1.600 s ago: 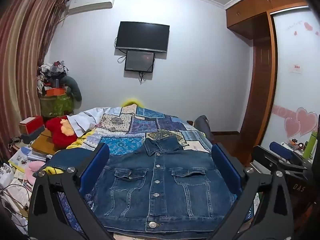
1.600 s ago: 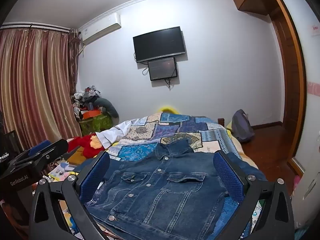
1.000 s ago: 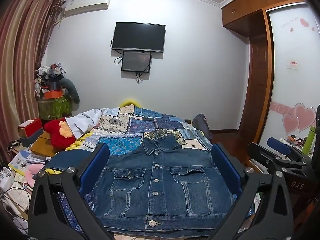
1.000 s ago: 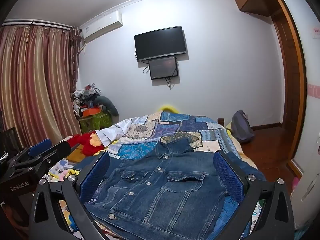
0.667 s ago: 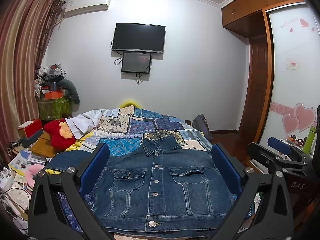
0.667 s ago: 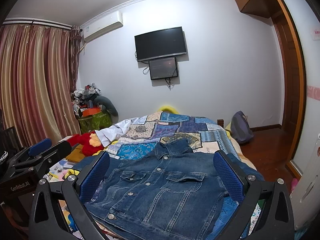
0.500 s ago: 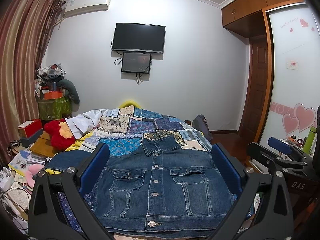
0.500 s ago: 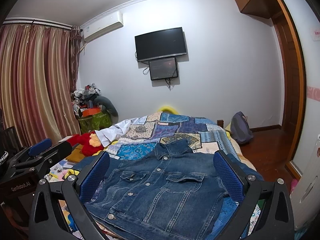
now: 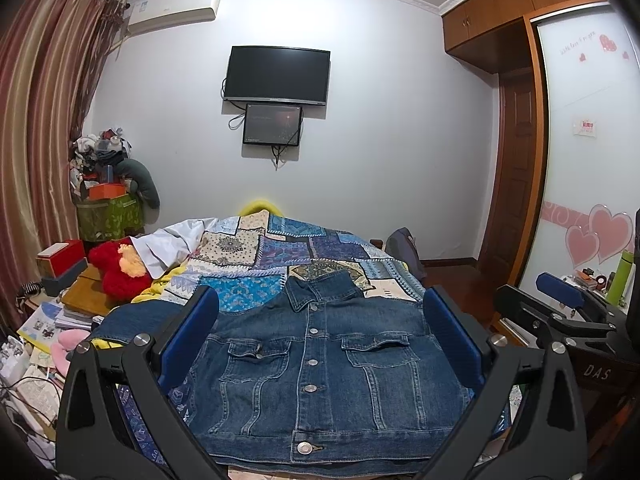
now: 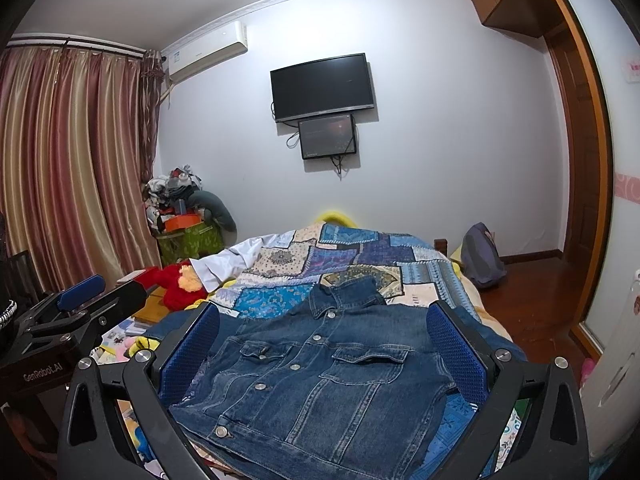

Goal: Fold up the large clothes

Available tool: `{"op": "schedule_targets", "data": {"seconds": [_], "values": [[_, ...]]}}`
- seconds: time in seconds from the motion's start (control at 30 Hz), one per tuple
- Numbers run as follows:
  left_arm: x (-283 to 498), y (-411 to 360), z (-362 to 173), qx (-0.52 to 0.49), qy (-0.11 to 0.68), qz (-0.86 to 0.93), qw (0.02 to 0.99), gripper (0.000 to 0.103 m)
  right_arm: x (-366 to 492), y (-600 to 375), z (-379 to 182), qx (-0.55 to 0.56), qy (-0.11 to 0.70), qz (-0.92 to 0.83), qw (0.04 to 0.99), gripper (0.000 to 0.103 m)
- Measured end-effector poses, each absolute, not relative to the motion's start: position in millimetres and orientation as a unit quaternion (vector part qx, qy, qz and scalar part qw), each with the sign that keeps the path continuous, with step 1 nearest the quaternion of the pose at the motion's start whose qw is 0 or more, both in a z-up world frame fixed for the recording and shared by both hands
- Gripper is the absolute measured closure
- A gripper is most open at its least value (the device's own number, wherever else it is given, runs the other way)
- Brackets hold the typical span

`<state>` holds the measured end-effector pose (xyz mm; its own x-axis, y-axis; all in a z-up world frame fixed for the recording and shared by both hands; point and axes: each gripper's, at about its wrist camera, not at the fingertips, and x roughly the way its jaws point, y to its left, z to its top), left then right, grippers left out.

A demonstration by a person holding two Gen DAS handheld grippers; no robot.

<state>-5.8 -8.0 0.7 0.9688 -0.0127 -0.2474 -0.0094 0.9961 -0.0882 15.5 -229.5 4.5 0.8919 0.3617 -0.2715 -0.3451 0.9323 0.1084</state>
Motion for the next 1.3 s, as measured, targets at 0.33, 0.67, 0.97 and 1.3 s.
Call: {"op": "schedule_targets", "data": {"seconds": [0.33,0.67,0.97,1.3], "values": [[-8.1,-10.1,0.3,-0.038,0.123,-0.003,0.992,0.000,15.9,-229.5,4.5,0.027,0.145,0.181,0.972,0.000],[-8.4,-12.4,1.3,-0.035,0.120,-0.001,0.992,0.000,15.5,-233.0,5.5,0.027,0.145,0.181,0.972,0.000],[-8.3,-12.0,0.4,-0.036,0.122,-0.002,0.992,0.000,16.3,-232.8,6.6,0.026,0.145,0.181,0.972,0.000],[-7.3,-8.7,-2.7,-0.040,0.124,0.001,0.991,0.000,21.2,-235.0,4.5,0.026,0.149,0.180,0.972,0.000]]}}
